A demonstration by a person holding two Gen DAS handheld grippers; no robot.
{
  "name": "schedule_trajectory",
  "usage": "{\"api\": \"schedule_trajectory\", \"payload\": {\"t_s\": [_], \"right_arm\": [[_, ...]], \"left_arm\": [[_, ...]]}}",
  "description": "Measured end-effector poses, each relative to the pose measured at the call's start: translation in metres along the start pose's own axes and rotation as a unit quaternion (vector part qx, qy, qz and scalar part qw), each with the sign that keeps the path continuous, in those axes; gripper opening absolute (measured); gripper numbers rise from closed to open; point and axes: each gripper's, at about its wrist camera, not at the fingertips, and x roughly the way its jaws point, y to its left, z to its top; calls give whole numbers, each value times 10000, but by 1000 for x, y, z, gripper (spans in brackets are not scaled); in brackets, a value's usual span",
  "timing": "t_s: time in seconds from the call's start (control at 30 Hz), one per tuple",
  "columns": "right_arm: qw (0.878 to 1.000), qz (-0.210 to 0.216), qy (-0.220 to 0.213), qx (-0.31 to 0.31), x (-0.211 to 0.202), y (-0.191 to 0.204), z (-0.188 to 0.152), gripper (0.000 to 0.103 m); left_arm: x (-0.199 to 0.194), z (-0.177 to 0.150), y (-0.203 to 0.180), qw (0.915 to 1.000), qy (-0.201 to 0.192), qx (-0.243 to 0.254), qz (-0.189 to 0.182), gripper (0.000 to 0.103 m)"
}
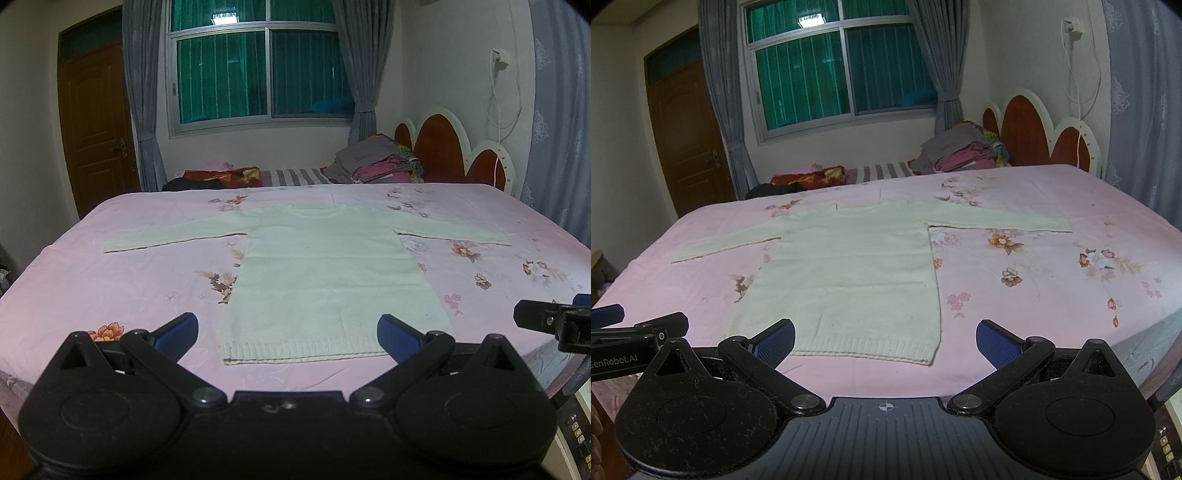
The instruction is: Fold small clothes
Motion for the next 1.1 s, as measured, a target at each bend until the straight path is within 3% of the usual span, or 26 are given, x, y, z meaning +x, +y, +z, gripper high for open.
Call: {"api": "schedule_trajectory", "payload": {"t_s": [1.1], "right_arm": [[10000,-7,-2,-1,-2,1,0,103]], "left_arm": [[1,-1,-3,10000,-2,-27,30,103]]}}
